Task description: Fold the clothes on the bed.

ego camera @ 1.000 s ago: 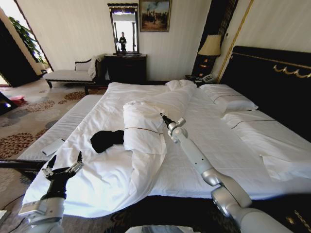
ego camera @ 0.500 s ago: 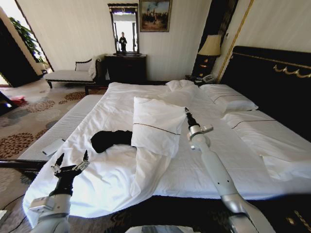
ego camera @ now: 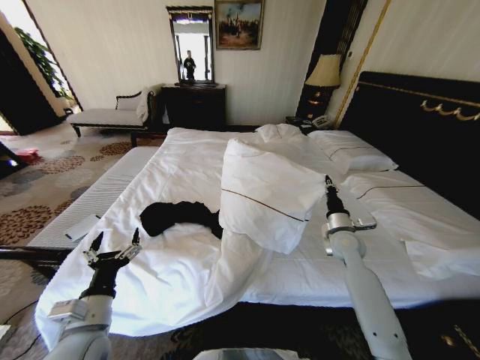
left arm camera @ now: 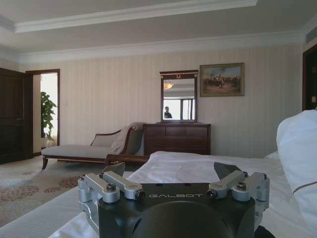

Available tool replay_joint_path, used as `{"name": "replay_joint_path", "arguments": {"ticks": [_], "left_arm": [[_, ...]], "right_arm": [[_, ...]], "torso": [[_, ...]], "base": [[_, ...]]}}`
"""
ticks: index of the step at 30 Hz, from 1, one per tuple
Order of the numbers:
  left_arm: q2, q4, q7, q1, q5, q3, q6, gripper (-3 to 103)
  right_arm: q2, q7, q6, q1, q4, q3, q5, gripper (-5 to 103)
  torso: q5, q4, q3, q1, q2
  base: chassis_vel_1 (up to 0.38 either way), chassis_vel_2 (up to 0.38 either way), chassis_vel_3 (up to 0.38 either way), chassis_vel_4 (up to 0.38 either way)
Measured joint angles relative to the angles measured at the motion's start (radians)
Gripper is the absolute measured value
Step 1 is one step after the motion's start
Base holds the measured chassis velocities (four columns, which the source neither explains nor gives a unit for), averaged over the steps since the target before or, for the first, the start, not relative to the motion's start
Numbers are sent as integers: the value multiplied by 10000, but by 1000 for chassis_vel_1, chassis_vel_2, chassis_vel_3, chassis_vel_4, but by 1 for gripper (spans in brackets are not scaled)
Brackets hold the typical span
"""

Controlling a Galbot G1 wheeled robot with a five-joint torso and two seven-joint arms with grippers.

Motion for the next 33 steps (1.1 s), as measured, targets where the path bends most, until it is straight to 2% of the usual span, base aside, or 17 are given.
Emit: {"name": "replay_joint_path", "arguments": {"ticks": [8, 14, 24, 33], "left_arm": [[157, 148, -1, -425, -200, 186, 44, 100], [323, 363, -18, -782, -400, 250, 86, 100], [360, 301, -32, -867, -485, 300, 123, 100], [454, 369, -37, -1116, -677, 403, 132, 100]], "right_arm": [[85, 78, 230, -1864, 878, 1592, 36, 0], [252, 130, 344, -3088, 1722, 2357, 191, 0], [-326, 737, 226, -4586, 2638, 2706, -89, 0], [-198, 953, 122, -5853, 3369, 3028, -609, 0]], "torso": [[0, -6, 0, -1, 0], [-1, -4, 0, 0, 0], [0, -1, 0, 0, 0], [-1, -3, 0, 0, 0]], "base": [[0, 0, 0, 0], [0, 0, 0, 0], [0, 0, 0, 0], [0, 0, 0, 0]]}}
